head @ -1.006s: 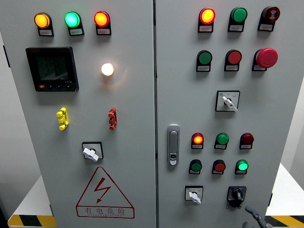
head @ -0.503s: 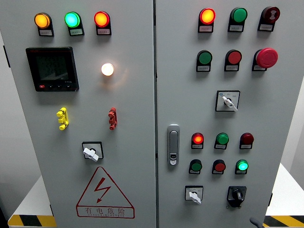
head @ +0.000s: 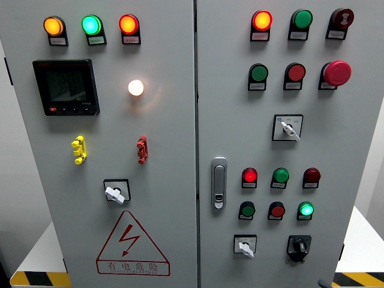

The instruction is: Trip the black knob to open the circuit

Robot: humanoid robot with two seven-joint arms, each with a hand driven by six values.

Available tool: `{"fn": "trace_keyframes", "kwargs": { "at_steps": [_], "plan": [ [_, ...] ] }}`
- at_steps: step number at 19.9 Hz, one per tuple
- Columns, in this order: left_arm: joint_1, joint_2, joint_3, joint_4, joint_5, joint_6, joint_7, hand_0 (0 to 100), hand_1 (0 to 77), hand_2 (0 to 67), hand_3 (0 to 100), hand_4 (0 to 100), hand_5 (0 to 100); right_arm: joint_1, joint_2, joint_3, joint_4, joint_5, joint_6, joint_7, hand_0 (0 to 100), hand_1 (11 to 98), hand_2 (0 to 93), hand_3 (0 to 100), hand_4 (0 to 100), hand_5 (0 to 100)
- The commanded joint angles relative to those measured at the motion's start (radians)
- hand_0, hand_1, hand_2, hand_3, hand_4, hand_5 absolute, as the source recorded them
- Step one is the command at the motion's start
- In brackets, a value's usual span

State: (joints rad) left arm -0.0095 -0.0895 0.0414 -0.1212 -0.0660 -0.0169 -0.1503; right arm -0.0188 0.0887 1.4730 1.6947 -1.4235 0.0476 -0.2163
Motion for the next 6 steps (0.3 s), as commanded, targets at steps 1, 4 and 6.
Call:
{"fn": "trace_keyframes", "kwargs": {
  "at_steps": [1,4,6],
  "plan": [
    [0.0,-0.001,0.0,0.0,0.0,0.0,0.0,0,3.3,12.9,21,7,2,-0.006,0.0003,0.009,-0.001,0.0,0.0,0.0,89,52.0,11.6,18,15,33],
    [0.0,0.001,0.0,0.0,0.0,0.0,0.0,0,3.2,12.9,21,7,2,-0.023,-0.0028,0.026,-0.001,-0.002,0.0,0.017,90,51.8,12.0,18,15,33],
    [0.0,0.001,0.0,0.0,0.0,0.0,0.0,0,3.2,12.9,21,7,2,-0.033,-0.0089,0.033,-0.001,0.0,0.0,0.025,91,51.6,12.1,18,15,33]
  ]
}}
